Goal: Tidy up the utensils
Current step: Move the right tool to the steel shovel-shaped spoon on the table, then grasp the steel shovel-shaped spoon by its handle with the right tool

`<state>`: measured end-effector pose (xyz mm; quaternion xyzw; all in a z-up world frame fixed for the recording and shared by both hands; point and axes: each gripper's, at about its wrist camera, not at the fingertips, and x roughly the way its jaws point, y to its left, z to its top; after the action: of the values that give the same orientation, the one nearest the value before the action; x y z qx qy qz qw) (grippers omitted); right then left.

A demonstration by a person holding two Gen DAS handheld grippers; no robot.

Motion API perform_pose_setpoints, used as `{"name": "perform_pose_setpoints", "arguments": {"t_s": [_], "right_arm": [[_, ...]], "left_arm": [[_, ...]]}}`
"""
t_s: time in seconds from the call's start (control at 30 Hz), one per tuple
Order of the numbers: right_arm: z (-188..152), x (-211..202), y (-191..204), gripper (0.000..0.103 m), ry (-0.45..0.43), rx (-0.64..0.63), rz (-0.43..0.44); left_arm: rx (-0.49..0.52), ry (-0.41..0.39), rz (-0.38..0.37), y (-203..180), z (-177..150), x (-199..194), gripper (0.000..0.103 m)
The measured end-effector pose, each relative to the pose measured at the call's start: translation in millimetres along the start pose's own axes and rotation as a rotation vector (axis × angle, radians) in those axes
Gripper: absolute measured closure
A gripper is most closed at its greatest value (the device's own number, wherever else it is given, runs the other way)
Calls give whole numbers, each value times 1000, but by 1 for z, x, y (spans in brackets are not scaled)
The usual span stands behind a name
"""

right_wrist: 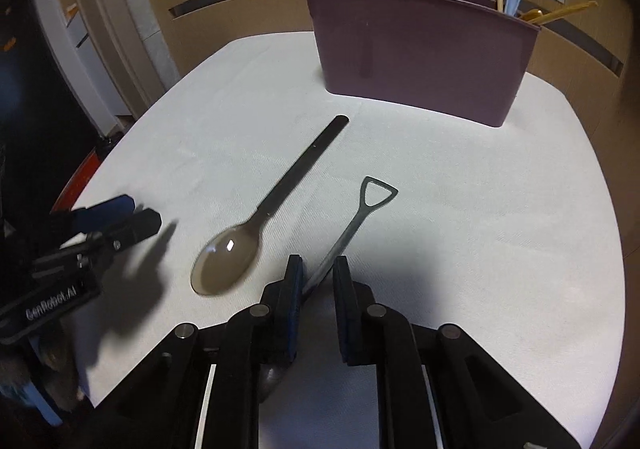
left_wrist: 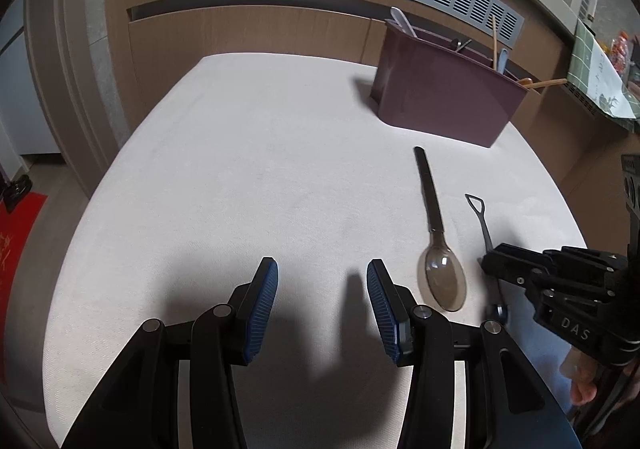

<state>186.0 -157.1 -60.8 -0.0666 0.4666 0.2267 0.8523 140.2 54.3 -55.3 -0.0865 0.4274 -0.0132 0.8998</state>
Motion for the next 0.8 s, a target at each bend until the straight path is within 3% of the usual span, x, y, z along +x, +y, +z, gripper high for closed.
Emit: {"name": "perform_pose_setpoints", "arguments": {"t_s": [0.07, 0.17, 0.23, 0.33, 0.43, 0.67, 0.73, 0.8], "right_arm": [[-5, -5, -14, 93, -4, 1, -24], [-15, -18, -36, 93, -16, 10, -83], [-20, -24, -51, 92, -21, 9, -133], [-23, -31, -64, 82, -16, 26, -169], [-24, -27, -73, 82, -9, 80, -151], [-20, -26, -73, 77, -23, 191, -177], [-10, -17, -69, 77, -19, 182, -197], [-4, -11, -58, 89, -28, 125, -230]], "left_arm": [[12, 1, -29, -3, 0, 0, 56], [31, 18, -150, -14, -1, -1, 56], [72, 34, -187, -28, -3, 1, 56], [155, 37, -164, -52, -7, 3, 56], [208, 57, -119, -70, -10, 11, 56], [215, 66, -79, -73, -11, 18, 56], [212, 65, -79, -71, -12, 17, 56], [208, 63, -82, -70, -12, 18, 56]]}}
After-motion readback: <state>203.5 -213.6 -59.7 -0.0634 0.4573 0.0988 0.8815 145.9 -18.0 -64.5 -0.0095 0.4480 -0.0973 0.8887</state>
